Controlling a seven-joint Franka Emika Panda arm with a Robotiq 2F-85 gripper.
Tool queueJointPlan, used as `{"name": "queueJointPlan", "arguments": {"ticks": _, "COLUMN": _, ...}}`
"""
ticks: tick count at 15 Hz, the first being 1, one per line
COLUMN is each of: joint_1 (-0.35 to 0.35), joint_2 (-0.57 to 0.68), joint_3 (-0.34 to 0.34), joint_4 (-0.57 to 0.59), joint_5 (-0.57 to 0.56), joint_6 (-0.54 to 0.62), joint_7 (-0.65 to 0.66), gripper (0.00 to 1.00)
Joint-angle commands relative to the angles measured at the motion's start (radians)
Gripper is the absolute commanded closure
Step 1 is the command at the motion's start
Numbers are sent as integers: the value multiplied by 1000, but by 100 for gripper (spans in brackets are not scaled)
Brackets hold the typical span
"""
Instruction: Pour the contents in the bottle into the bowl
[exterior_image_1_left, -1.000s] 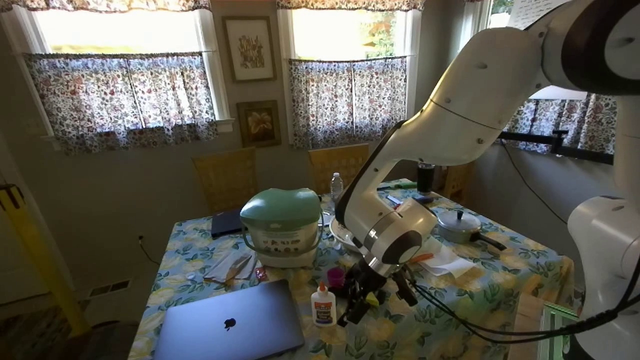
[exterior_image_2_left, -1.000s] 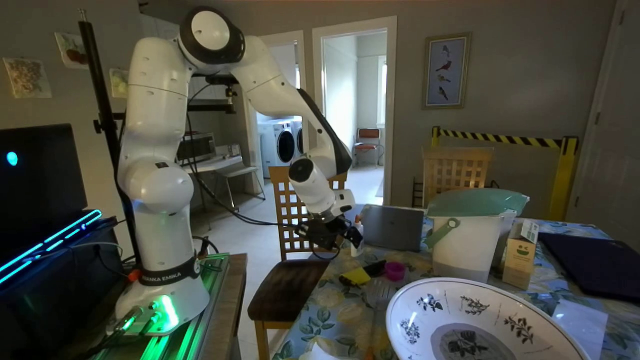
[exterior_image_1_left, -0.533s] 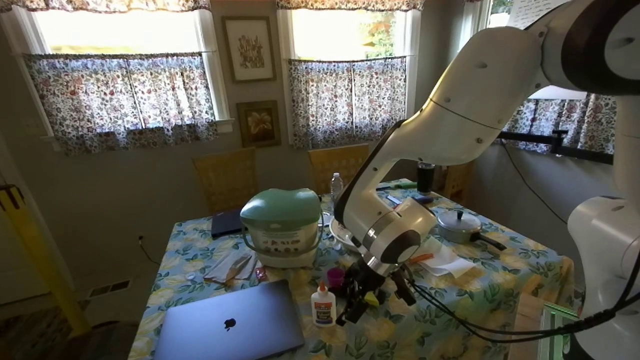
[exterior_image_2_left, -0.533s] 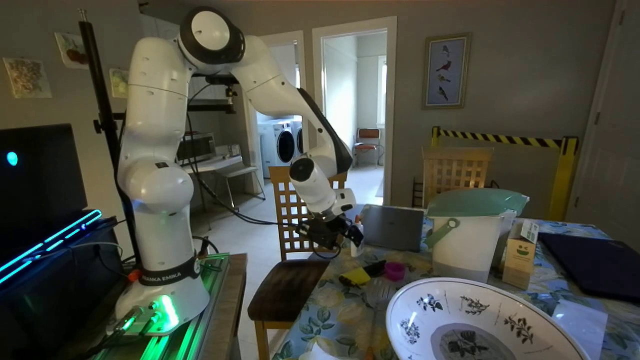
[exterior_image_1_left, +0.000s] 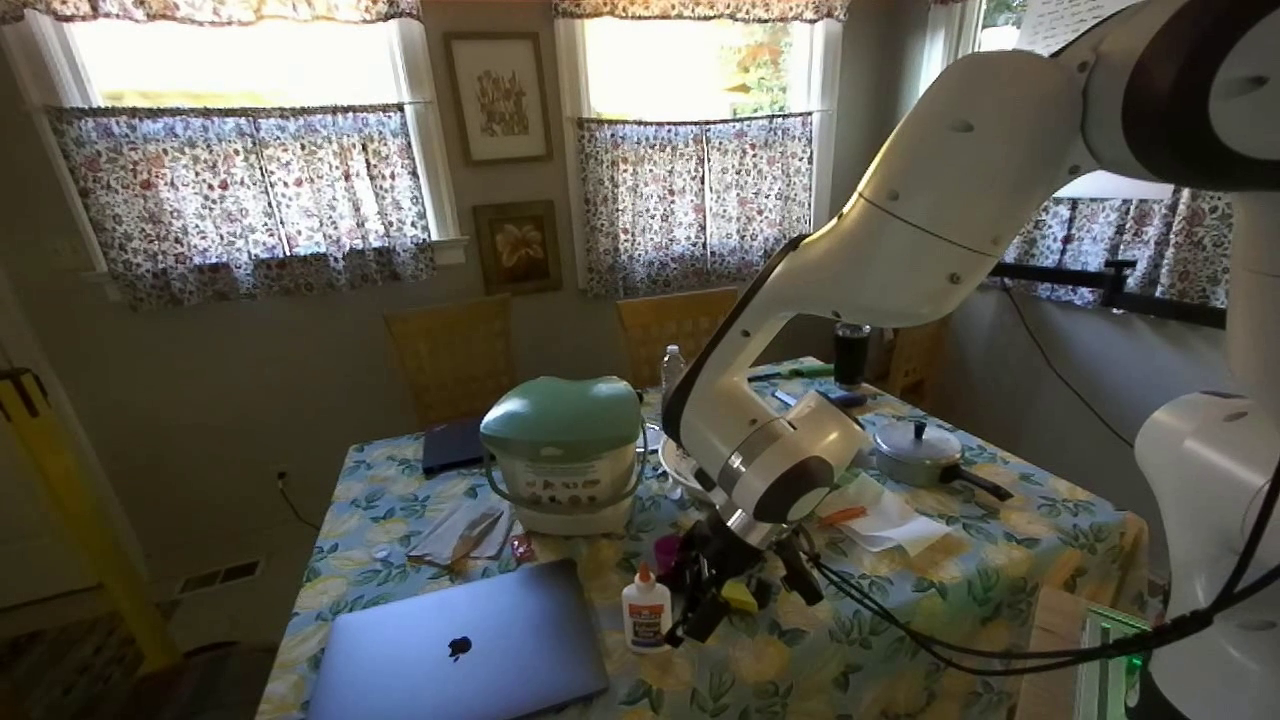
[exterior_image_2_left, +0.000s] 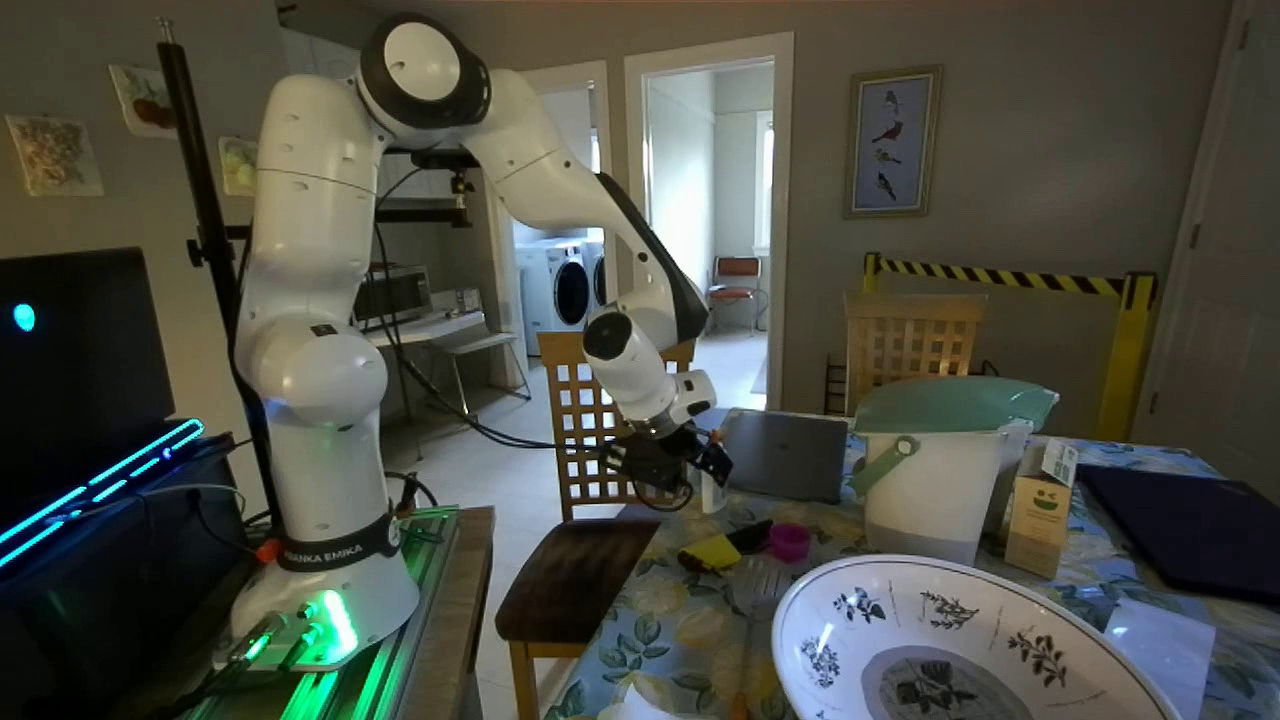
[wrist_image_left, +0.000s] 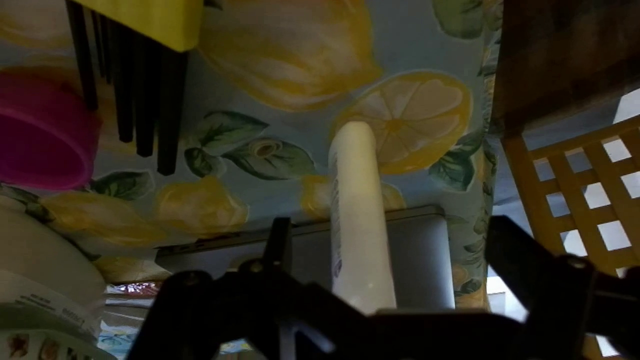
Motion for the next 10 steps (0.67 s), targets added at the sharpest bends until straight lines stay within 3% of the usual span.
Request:
{"name": "queueJointPlan", "arguments": {"ticks": 1, "joint_1": 8, "joint_2": 36, "joint_3": -10, "joint_4": 29, "joint_5": 57, "joint_6": -2, "joint_7": -69, "gripper": 25}}
{"name": "queueJointPlan", "arguments": {"ticks": 5, "joint_1": 7, "joint_2": 59, "joint_3": -16, "joint_4": 43, "joint_5": 102, "joint_6": -14, "joint_7": -126, "gripper": 35}}
{"name": "queueJointPlan", "arguments": {"ticks": 10, "joint_1": 8, "joint_2": 88, "joint_3": -42, "joint_4": 71, "joint_5": 231, "joint_6": -76, "joint_7": -273, "gripper": 36}}
